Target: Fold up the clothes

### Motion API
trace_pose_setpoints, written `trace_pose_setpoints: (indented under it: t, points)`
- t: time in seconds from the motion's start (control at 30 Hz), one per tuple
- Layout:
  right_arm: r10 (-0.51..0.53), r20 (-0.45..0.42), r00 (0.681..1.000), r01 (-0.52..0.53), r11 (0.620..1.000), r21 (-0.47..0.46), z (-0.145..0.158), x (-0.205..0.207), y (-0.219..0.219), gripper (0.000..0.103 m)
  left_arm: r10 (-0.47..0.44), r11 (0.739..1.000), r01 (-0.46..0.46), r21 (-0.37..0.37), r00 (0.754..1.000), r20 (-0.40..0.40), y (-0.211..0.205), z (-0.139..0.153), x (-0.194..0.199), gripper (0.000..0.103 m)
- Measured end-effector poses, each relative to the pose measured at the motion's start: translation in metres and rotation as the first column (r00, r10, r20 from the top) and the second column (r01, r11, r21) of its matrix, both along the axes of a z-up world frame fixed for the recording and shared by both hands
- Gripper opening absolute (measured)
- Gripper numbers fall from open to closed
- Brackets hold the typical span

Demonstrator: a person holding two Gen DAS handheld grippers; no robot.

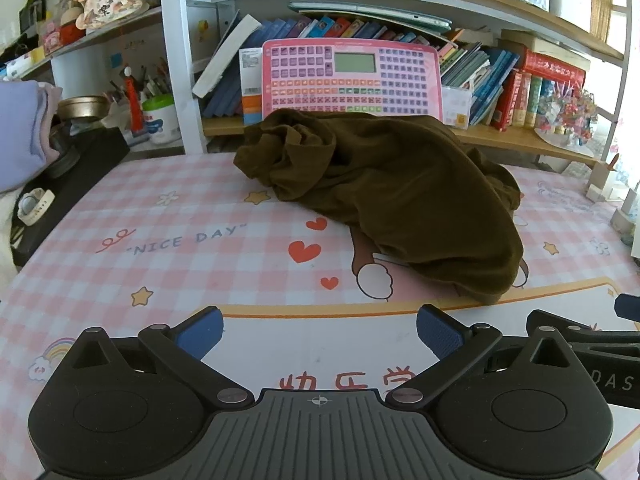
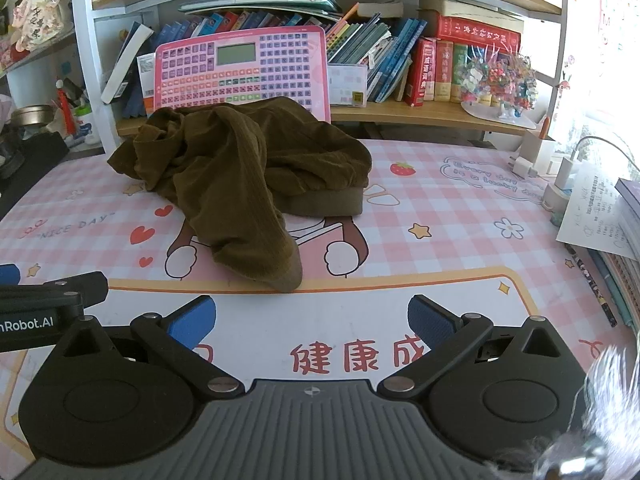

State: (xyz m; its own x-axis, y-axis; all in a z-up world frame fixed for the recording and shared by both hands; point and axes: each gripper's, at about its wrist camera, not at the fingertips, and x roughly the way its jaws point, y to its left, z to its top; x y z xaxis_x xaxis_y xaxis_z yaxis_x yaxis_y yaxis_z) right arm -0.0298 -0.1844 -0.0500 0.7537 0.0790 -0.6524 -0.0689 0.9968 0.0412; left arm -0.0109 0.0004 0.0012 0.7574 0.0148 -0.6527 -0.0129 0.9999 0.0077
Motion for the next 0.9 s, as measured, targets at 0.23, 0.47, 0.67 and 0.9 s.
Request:
trace_pose_setpoints:
  t: [0.23, 0.47, 0.67, 0.9]
  points:
    - [0.002, -0.004, 1.000, -0.002, 1.000, 0.000, -0.0002, -0.0008, 0.0006, 0.103, 0.004, 1.000, -0.004, 0.001, 1.000, -0.005, -0.0009, -0.0015, -0.0028, 0.103]
    - [0.002, -0.003, 1.000, -0.002, 1.000, 0.000, -0.0002, -0.0012, 0.0003, 0.103, 0.007, 1.000, -0.007, 0.004, 1.000, -0.006, -0.0010, -0.0002, -0.0026, 0.103]
    - [0.001, -0.005, 1.000, -0.001, 1.000, 0.000, -0.0004, -0.0016, 0.0000, 0.103, 0.008, 1.000, -0.008, 0.008, 1.000, 0.000, -0.0018, 0.0007, -0.0032, 0.103]
    - [0.002, -0.011, 1.000, -0.002, 1.000, 0.004, -0.0004, -0.0009, -0.0011, 0.103, 0.011, 1.000, -0.012, 0.022, 1.000, 0.005, -0.0028, 0.0021, -0.0032, 0.103]
